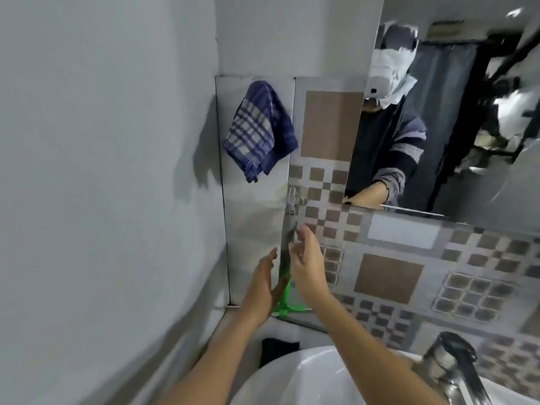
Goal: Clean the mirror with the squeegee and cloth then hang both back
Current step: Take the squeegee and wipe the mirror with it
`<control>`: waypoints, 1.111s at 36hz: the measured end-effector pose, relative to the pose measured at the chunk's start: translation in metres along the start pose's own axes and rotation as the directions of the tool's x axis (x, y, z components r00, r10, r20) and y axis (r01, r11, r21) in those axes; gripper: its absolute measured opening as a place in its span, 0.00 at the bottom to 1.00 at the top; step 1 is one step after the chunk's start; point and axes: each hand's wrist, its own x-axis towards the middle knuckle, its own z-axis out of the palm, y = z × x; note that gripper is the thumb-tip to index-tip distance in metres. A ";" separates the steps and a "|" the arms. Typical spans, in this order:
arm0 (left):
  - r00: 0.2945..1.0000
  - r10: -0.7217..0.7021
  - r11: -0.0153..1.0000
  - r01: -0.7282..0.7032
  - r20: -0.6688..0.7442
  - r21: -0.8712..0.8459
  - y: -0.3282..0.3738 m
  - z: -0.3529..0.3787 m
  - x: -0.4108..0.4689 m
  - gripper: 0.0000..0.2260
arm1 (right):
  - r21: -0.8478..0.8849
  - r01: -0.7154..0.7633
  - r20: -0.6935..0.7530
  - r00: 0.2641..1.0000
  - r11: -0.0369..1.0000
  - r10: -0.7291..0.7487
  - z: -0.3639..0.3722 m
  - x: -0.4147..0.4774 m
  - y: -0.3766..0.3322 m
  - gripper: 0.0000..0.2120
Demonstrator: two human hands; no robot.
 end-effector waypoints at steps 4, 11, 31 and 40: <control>0.993 -0.080 0.982 0.094 0.086 -0.166 -0.007 0.008 0.004 0.23 | 0.090 -0.036 -0.046 0.998 0.995 0.040 0.013 0.005 0.004 0.22; 0.986 -0.118 0.962 0.142 0.116 -0.232 -0.021 0.010 0.006 0.20 | 0.204 -0.062 -0.070 0.995 0.977 0.077 0.017 0.011 0.007 0.22; 0.987 0.117 0.950 -0.143 -0.106 -0.279 0.062 -0.024 -0.030 0.17 | 0.410 0.127 -0.166 0.984 0.903 -0.063 -0.042 -0.015 -0.074 0.20; 0.924 0.379 0.922 -0.373 0.046 -0.106 0.134 -0.031 -0.039 0.15 | 0.389 0.300 -0.279 0.939 0.871 -0.199 -0.140 -0.043 -0.110 0.25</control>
